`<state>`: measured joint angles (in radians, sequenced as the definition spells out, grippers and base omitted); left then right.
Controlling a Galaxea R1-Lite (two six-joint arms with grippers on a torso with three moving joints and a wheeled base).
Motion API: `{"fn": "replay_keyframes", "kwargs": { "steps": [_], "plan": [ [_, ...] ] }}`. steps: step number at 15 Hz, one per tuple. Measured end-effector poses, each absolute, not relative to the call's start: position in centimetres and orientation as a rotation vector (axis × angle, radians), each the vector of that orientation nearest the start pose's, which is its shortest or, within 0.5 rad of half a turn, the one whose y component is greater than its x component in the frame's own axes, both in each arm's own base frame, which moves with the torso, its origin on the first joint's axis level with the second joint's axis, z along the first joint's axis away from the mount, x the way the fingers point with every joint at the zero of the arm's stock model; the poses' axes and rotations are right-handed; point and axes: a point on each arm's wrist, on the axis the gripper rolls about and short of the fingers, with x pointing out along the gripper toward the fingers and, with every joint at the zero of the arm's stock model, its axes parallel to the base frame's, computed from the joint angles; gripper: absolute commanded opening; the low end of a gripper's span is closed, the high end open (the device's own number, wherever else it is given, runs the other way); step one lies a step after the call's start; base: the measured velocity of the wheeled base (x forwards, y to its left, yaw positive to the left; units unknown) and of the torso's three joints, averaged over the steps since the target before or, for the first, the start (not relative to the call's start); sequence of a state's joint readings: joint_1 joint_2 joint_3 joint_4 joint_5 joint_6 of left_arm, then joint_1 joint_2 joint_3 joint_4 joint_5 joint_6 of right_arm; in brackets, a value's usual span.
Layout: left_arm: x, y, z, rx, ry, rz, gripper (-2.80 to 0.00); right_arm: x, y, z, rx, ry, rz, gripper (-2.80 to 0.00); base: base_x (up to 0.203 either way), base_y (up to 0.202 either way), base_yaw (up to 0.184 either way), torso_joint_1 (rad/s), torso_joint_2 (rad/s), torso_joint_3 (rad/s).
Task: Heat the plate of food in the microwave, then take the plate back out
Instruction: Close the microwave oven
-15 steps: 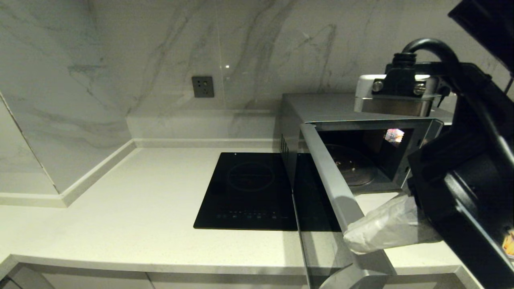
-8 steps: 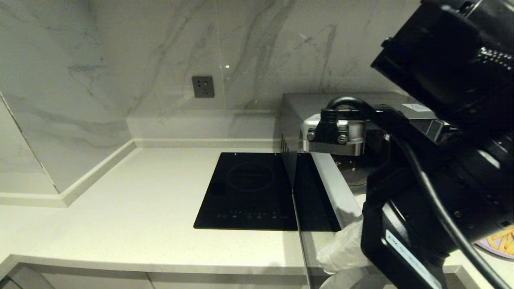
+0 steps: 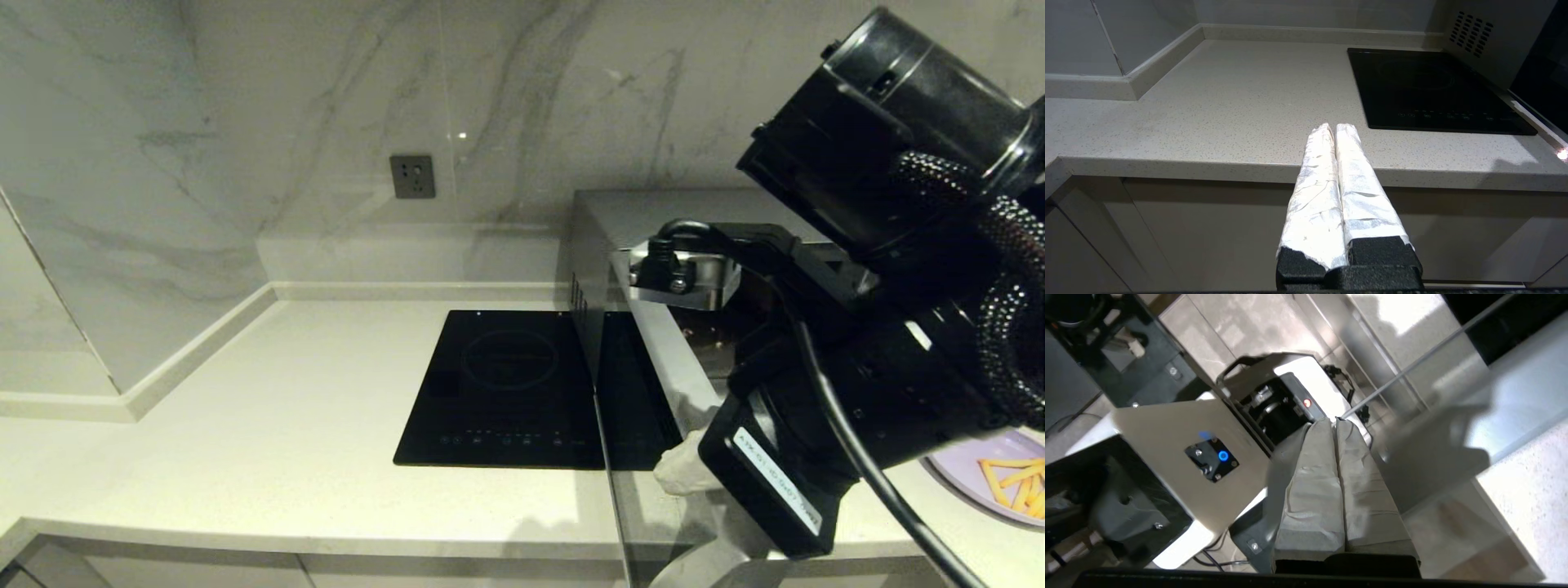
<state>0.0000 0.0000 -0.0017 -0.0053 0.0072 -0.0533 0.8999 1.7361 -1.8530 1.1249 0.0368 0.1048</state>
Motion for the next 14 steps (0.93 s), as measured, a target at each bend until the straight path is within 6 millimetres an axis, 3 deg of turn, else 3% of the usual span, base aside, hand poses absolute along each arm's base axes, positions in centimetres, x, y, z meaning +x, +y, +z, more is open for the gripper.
{"fn": "replay_keyframes", "kwargs": {
  "steps": [7, 14],
  "plan": [
    [-2.3, 0.0, 7.6, -0.053, -0.007, 0.007, -2.8, 16.9, 15.4, 29.2, -0.282, 0.989, 0.622, -2.8, 0.0, 0.0, 0.0, 0.0, 0.0, 0.0],
    [-2.3, 0.0, 7.6, -0.053, -0.007, 0.007, -2.8, 19.6, 10.6, 28.1, -0.243, 0.841, 0.206, -2.8, 0.0, 0.0, 0.0, 0.0, 0.0, 0.0]
  ]
}}
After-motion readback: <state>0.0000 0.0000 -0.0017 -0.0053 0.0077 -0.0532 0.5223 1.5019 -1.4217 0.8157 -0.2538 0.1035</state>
